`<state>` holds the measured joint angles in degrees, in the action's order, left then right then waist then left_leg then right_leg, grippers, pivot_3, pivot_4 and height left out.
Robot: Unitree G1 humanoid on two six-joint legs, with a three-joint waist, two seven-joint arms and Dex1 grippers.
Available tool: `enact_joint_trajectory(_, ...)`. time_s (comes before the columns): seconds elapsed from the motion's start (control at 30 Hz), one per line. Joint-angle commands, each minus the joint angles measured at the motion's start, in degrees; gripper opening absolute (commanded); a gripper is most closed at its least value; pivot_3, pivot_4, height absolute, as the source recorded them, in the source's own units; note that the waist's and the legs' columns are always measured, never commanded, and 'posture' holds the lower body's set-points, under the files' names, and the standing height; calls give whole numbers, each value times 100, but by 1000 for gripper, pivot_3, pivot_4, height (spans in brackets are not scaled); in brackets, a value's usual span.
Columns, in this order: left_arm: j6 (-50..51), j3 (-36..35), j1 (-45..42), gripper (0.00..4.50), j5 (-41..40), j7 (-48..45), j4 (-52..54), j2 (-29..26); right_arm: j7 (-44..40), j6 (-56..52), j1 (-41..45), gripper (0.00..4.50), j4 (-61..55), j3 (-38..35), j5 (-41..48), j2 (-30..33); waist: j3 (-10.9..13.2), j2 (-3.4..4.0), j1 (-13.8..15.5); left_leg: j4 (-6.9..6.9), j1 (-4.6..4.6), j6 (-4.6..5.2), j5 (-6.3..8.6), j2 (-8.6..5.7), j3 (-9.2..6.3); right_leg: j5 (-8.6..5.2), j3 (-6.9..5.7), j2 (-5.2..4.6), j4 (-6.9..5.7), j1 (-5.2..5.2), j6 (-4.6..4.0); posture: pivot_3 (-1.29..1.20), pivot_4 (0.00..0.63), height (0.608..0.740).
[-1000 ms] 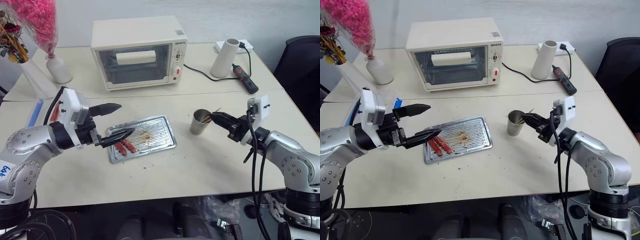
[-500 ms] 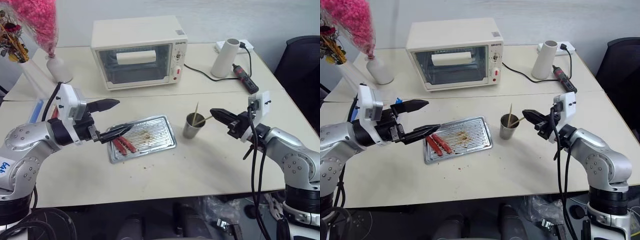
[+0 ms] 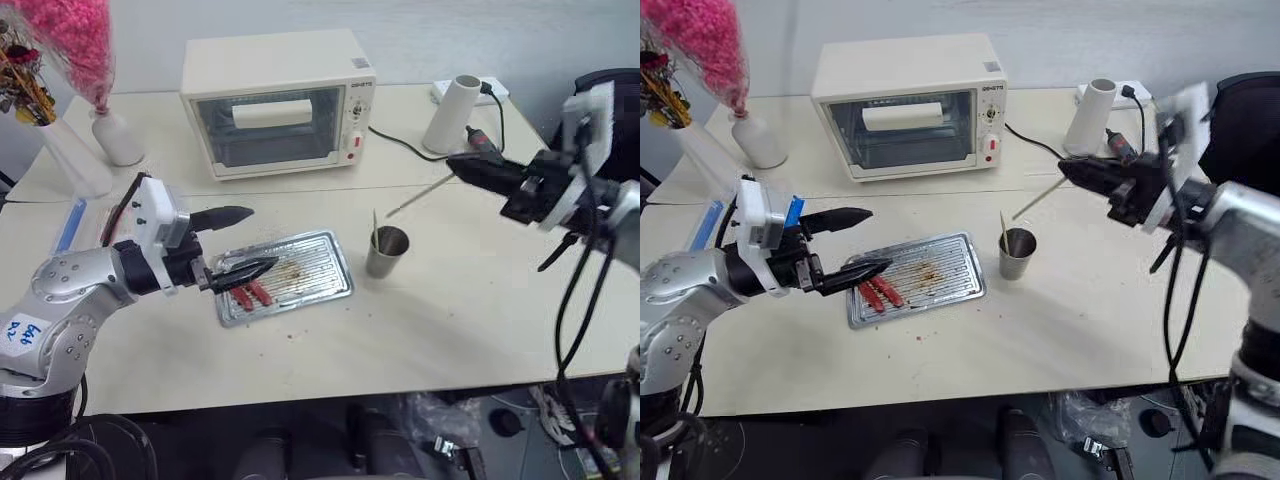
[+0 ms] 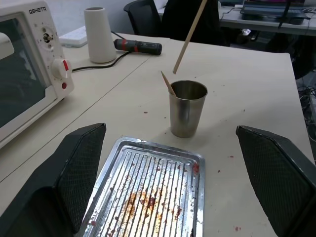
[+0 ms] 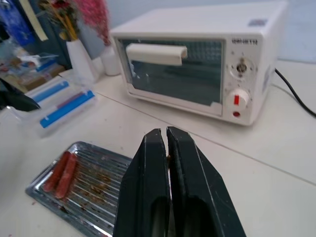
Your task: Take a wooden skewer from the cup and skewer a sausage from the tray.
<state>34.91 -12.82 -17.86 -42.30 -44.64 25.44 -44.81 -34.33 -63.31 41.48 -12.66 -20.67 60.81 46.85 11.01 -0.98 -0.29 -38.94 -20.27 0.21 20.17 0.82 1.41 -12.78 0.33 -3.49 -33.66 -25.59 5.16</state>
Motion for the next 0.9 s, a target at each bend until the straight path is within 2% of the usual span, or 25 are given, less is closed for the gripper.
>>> enact_joint_trajectory(0.03,-138,49,-115,4500,-29,2,210,129,513,-683,639,63,501,-276,1248,-289,1,1,-12,1,0,0,0,0,3,0,1,-2,-1,-1,1,0,150,740)
enact_joint_trajectory(0.2,-105,166,-224,4500,-62,94,311,327,1870,-839,848,63,797,-151,2805,-1032,1,1,-9,0,-2,0,0,4,-2,0,6,-7,-6,-1,0,0,150,740)
enact_joint_trajectory(0.33,-132,242,-327,4500,-69,181,374,504,3041,-394,668,63,814,171,4240,-1427,1,2,-4,-1,-16,-1,-1,3,-11,2,6,-14,-20,-6,3,0,150,740)
enact_joint_trajectory(0.43,-96,278,-435,4500,-154,250,438,646,3619,-27,539,63,679,485,4990,-1550,1,2,-2,-2,-25,0,0,3,-14,3,2,-16,-11,-7,6,0,150,740)
enact_joint_trajectory(0.57,-65,391,-585,4500,-163,299,479,788,3917,164,429,63,573,648,5219,-1833,1,2,2,-3,-35,1,0,1,-17,5,1,-13,-6,-12,8,0,150,740)
enact_joint_trajectory(0.9,-21,447,-826,4500,-213,406,478,992,4050,290,-127,63,315,739,5219,-2046,1,2,-4,-4,-35,2,1,3,-19,5,0,-7,-6,-12,9,0,150,740)
